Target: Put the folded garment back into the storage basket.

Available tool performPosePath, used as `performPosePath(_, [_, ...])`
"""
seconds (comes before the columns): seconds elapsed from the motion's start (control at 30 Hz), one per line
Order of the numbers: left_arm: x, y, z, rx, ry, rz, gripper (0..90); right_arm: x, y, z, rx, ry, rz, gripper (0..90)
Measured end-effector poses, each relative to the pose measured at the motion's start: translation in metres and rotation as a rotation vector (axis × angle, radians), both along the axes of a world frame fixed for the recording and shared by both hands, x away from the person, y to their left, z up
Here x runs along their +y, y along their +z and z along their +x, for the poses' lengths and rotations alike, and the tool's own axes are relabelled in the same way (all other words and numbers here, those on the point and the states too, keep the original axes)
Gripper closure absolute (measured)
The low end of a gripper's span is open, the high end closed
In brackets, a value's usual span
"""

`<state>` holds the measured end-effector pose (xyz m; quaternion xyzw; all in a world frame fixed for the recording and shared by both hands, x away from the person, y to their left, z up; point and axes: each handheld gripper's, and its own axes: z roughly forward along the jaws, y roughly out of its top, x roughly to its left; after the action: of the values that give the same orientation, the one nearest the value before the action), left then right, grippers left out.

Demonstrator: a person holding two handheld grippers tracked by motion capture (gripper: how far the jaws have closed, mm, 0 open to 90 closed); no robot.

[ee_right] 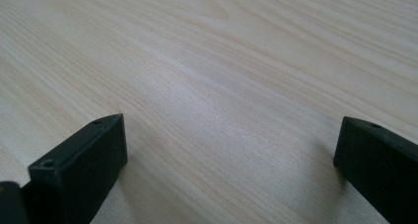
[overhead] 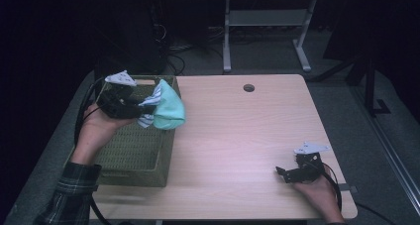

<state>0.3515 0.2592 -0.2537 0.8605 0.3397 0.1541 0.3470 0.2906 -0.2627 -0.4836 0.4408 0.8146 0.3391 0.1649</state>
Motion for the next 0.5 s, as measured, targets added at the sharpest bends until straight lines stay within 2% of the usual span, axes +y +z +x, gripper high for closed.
performPosePath(0.17, [0.015, -0.003, -0.002, 0.005, 0.04, 0.002, 70.0, 0.0, 0.0, 0.0, 0.0, 0.0, 0.0, 0.0])
performPosePath(0.37, [0.026, -0.008, -0.003, 0.008, 0.08, 0.012, 70.0, 0.0, 0.0, 0.0, 0.0, 0.0, 0.0, 0.0])
performPosePath(0.43, [0.032, -0.012, -0.003, 0.011, 0.111, 0.007, 70.0, 0.0, 0.0, 0.0, 0.0, 0.0, 0.001, 0.0])
performPosePath(0.47, [0.032, -0.012, -0.003, 0.011, 0.111, 0.007, 70.0, 0.0, 0.0, 0.0, 0.0, 0.0, 0.001, 0.0])
performPosePath(0.5, [0.035, -0.015, -0.002, 0.012, 0.137, 0.005, 70.0, 0.0, 0.0, 0.0, 0.0, 0.0, 0.001, 0.0])
